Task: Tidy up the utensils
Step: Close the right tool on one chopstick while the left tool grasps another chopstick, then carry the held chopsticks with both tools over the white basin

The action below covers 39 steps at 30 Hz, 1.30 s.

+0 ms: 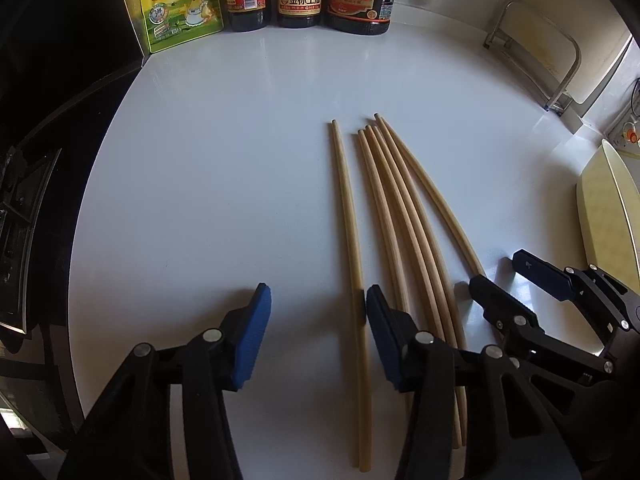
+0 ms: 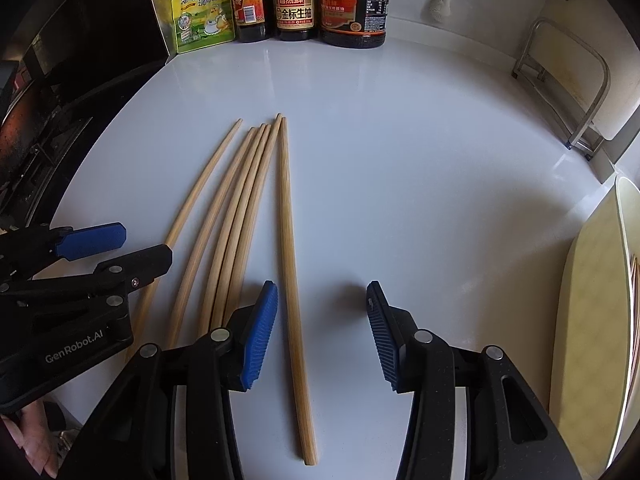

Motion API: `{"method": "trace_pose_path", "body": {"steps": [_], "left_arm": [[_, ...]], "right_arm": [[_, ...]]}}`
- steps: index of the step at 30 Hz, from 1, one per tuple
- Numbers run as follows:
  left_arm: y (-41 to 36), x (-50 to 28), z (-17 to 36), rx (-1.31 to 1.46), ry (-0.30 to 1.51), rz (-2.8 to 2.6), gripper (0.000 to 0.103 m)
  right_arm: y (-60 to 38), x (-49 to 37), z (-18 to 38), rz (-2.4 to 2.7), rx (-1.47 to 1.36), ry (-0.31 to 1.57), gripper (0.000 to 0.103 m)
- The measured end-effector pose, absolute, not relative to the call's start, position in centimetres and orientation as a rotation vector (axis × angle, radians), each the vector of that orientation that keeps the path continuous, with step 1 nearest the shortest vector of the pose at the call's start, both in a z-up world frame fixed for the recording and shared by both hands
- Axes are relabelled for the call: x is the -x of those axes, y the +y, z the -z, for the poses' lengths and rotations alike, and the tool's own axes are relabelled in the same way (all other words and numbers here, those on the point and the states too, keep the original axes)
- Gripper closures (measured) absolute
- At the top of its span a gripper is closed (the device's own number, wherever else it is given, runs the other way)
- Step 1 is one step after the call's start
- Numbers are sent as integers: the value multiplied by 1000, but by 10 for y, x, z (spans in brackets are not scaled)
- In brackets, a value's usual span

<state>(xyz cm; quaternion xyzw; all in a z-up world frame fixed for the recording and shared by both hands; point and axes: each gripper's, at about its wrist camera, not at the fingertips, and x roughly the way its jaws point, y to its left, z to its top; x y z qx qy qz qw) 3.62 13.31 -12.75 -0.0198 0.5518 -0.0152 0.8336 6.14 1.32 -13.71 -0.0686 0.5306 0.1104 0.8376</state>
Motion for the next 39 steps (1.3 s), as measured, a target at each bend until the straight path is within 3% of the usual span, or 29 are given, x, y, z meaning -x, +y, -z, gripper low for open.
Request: {"method": "trace_pose_path", "body": {"steps": [2,4,7,8,9,21,39], "left_arm": [[132,-37,127,34,1168,38,64],[129,-36,127,28,1168,47,77],[128,-37,127,33,1175,63,95],[128,-37,127,35,1177,67,96],[128,-37,127,36,1178,69,96],[130,-34,113,57,1179,108,96],[104,-26,47,-9,1082,186,96]], "right_arm": [[15,-61,138,-238,151,1116,60],[18,-61,138,-254,163,1111,67],[26,-59,137,-293,200,1113,84],[28,-59,137,-300,209,1114,95],[30,-58,137,-300,218,1115,97],[17,-52,122,-294,81,1137,97],[-25,-33,54,-252,-65,1039,97]]}}
